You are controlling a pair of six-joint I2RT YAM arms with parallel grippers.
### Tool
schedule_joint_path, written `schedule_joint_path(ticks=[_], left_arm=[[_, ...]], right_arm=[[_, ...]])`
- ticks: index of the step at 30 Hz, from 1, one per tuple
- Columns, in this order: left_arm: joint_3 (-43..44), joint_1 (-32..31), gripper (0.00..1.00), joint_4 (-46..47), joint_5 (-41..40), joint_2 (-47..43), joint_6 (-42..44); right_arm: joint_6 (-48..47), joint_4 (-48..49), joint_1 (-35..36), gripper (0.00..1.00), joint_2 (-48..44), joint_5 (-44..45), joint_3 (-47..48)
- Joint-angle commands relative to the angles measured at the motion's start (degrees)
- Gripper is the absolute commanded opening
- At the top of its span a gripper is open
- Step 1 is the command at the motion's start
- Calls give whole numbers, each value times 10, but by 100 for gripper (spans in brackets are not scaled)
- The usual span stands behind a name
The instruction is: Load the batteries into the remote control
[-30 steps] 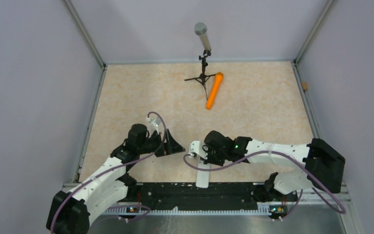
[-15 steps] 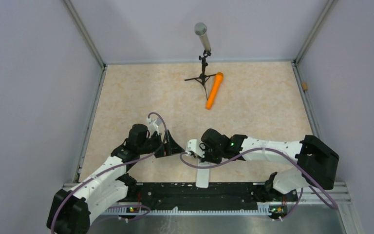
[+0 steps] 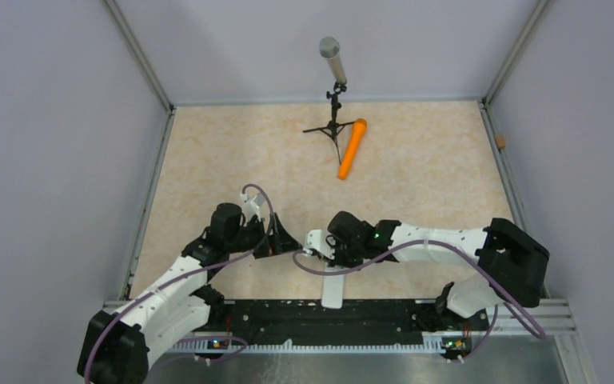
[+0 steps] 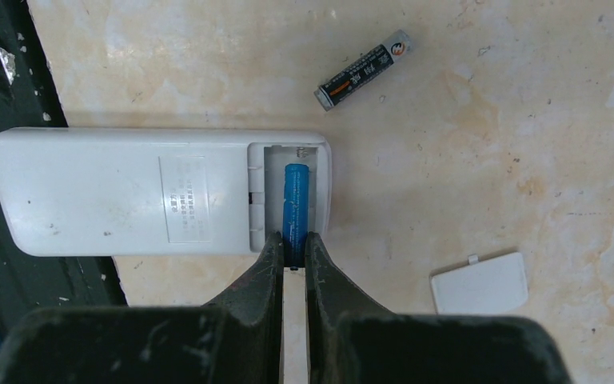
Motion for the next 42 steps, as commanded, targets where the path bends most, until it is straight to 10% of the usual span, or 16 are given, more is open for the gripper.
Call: schedule_joint_path(ticks=[1, 42], left_arm=[[20, 4, 99, 15, 3, 3, 7], [23, 6, 96, 8, 24, 20, 34]], right_arm=[[-7, 13, -6, 0, 13, -11, 35], [116, 0, -8, 22, -90, 29, 43]])
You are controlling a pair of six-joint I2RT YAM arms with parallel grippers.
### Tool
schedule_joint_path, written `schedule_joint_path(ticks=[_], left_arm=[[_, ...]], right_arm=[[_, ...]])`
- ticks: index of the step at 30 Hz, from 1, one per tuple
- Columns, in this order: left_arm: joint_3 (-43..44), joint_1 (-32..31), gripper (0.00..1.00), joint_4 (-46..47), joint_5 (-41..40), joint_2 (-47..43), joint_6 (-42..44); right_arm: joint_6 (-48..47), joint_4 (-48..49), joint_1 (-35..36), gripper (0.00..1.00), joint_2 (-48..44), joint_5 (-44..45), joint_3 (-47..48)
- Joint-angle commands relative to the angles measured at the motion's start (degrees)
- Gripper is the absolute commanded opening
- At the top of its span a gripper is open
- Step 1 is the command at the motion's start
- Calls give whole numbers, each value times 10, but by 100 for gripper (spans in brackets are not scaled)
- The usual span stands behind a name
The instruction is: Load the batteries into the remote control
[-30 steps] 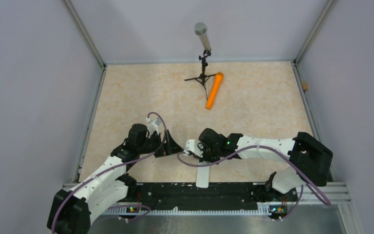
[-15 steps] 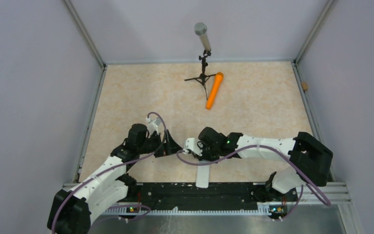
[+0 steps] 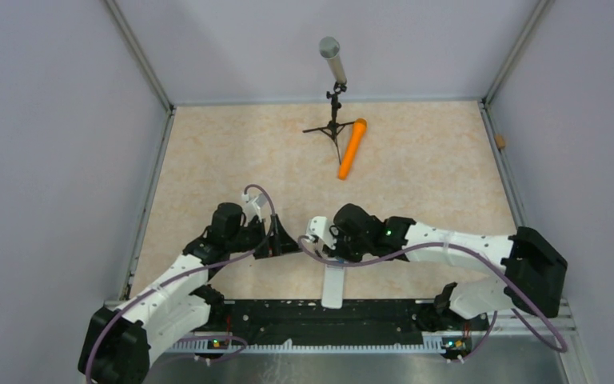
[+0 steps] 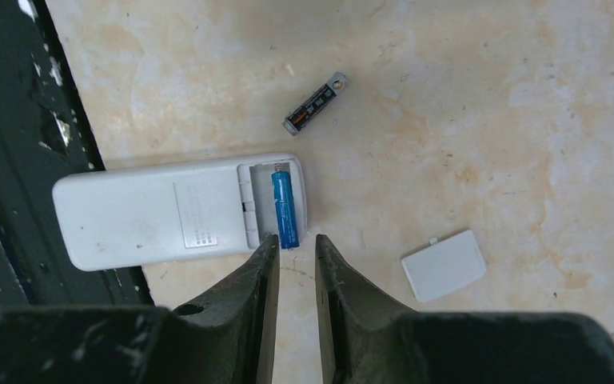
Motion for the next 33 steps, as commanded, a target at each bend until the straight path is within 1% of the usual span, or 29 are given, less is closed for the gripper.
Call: schedule_joint_path(ticks=[1, 4, 5, 9, 13, 18, 20, 21, 23, 27, 33], left_arm=[[22, 2, 94, 11, 17, 13, 23], [20, 0, 87, 24, 31, 28, 18], [20, -5, 83, 26, 25, 41, 16], [20, -30, 79, 45, 11, 68, 4], [28, -75, 77, 68, -7, 102, -13], [37, -105, 74, 115, -20, 148, -30], [44, -110, 70, 127, -20, 171, -33], [47, -113, 69, 133, -17, 184, -34], [49, -115, 67, 151, -11, 207, -40], [55, -120, 65, 179, 0, 250, -44], [67, -124, 62, 218, 14, 304, -54]], right_arm=[[89, 12, -5, 22, -56, 27, 18], [152, 10, -6, 23, -76, 50, 15], [191, 5, -6, 23, -85, 55, 14], [288, -4, -6, 23, -90, 109, 4], [357, 14, -6, 23, -93, 121, -20], [454, 35, -7, 24, -102, 147, -45], [489, 42, -8, 24, -109, 159, -57], [505, 43, -8, 24, -113, 166, -60], [531, 43, -9, 28, -121, 175, -71], [569, 50, -14, 31, -131, 178, -87], [617, 57, -19, 29, -120, 172, -101]])
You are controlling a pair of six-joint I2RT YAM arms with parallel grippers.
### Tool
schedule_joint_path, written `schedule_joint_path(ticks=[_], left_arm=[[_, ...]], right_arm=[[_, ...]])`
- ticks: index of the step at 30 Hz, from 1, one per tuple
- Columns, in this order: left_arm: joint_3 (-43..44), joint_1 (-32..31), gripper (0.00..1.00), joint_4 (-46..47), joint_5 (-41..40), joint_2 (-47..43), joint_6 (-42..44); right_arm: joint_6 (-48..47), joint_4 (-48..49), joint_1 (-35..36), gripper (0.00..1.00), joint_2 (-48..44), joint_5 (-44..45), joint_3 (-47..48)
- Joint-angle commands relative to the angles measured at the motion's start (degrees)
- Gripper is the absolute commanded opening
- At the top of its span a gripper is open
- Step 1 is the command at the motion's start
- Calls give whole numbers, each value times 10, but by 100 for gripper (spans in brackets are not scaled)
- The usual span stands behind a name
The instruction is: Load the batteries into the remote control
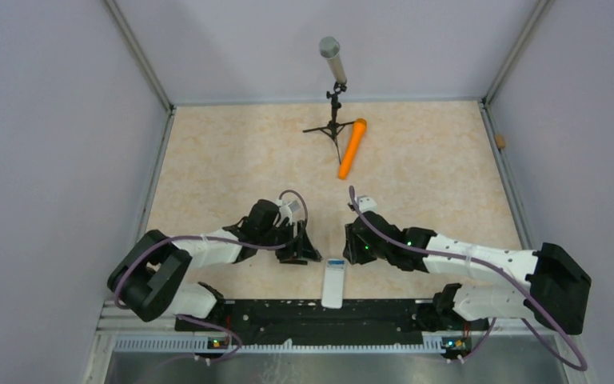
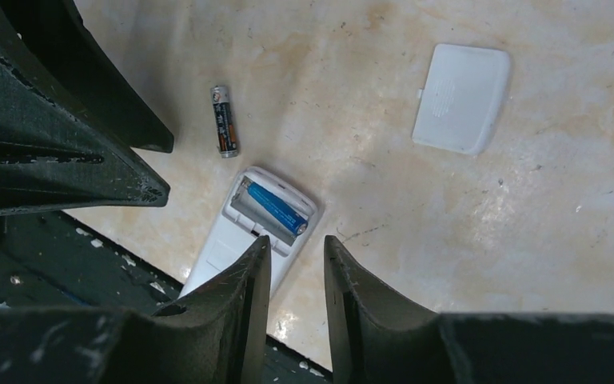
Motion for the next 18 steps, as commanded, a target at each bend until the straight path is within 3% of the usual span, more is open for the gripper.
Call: schedule_joint_path(ticks=[1, 18], left_arm=[[30, -6, 61, 71, 20, 35, -13], [51, -33, 53, 125, 26, 118, -48]], right_arm=[[57, 24, -8, 28, -1, 7, -9], [83, 65, -9, 26, 42, -22, -15]])
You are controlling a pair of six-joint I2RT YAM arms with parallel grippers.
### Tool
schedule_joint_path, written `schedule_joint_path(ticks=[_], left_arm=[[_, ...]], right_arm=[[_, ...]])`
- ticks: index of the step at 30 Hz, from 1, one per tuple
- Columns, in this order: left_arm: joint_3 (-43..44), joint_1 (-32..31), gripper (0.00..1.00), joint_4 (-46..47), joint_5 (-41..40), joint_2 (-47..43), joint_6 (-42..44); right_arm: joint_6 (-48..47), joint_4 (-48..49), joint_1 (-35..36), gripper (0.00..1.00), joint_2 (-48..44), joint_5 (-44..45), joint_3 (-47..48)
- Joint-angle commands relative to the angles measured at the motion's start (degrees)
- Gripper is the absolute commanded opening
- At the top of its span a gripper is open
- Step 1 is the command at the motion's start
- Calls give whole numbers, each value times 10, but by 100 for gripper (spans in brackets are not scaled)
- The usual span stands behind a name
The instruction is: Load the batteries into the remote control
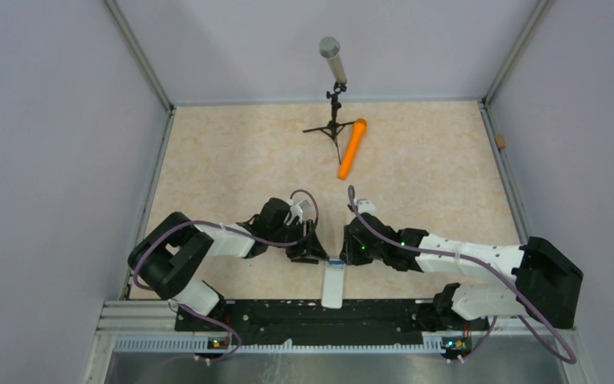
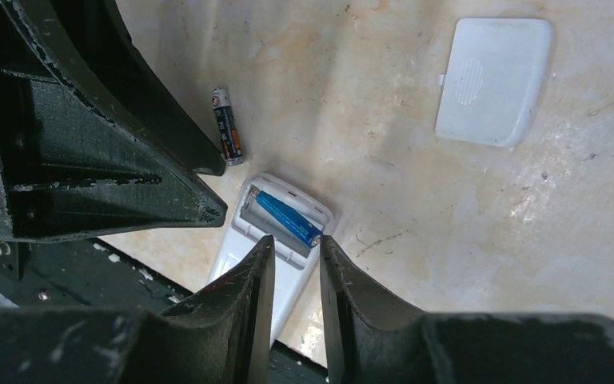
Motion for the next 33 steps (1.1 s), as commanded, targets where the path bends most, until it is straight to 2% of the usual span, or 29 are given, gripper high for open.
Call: schedule_joint_path(ticks=[1, 5, 18, 33], left_arm=[[19, -9, 53, 41, 9, 15, -9], [21, -13, 51, 53, 10, 28, -15], [24, -20, 35, 67, 13, 45, -21], [22, -22, 26, 77, 20, 54, -24]], right_arm=[[12, 26, -5, 26, 11, -7, 3], [17, 26, -5, 25, 19, -8, 3], [24, 32, -5, 21, 31, -19, 0], [28, 29, -5, 15, 46, -26, 3]])
